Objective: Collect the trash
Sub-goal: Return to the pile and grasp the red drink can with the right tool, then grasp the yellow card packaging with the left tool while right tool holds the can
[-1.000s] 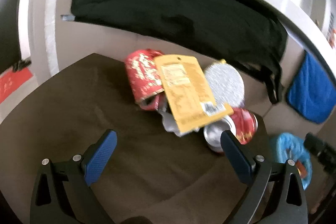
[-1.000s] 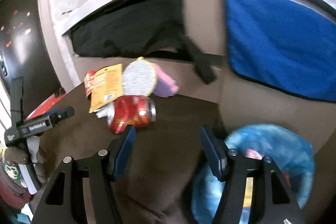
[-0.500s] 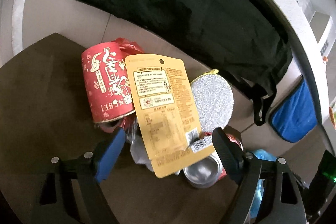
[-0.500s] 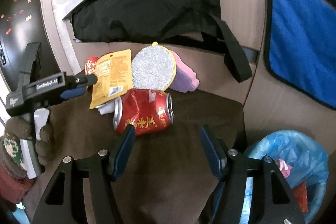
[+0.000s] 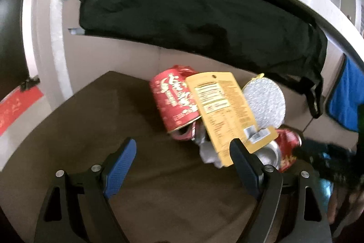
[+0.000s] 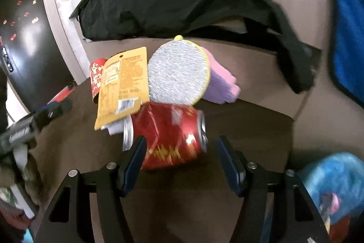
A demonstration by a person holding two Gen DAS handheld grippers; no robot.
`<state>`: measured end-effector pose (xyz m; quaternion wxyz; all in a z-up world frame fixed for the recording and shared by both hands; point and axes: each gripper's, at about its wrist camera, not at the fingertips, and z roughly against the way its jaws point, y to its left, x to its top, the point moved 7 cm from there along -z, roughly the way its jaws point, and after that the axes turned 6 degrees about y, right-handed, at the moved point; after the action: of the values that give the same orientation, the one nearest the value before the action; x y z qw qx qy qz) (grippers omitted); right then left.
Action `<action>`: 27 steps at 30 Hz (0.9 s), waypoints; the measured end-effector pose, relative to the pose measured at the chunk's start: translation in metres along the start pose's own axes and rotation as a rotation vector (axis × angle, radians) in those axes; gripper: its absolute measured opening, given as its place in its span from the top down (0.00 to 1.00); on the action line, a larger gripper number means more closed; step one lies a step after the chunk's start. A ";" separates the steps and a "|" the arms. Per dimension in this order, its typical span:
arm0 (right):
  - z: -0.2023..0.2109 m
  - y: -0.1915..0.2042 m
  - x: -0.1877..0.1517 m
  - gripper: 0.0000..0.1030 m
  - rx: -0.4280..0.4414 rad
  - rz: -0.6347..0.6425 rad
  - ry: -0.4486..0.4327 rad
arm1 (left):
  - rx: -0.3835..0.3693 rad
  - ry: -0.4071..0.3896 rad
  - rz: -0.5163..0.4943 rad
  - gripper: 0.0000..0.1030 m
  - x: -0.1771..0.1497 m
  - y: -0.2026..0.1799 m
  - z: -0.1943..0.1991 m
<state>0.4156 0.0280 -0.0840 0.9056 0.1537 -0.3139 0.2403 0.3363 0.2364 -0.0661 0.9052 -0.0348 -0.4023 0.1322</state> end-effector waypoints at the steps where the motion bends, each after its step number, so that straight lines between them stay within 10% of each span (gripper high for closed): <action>1: -0.005 0.001 0.005 0.41 -0.010 0.014 0.003 | 0.000 0.002 -0.003 0.18 -0.002 0.001 0.001; 11: -0.052 0.010 0.024 0.40 0.018 0.064 0.125 | -0.093 0.020 -0.015 0.18 -0.013 0.005 0.009; 27: -0.004 0.029 -0.071 0.45 0.161 0.032 0.274 | -0.167 0.032 -0.045 0.17 -0.026 -0.021 0.020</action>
<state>0.3532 0.0298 -0.1293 0.9208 0.1865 -0.1695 0.2978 0.3091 0.2087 -0.0682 0.9081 -0.1032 -0.3983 0.0776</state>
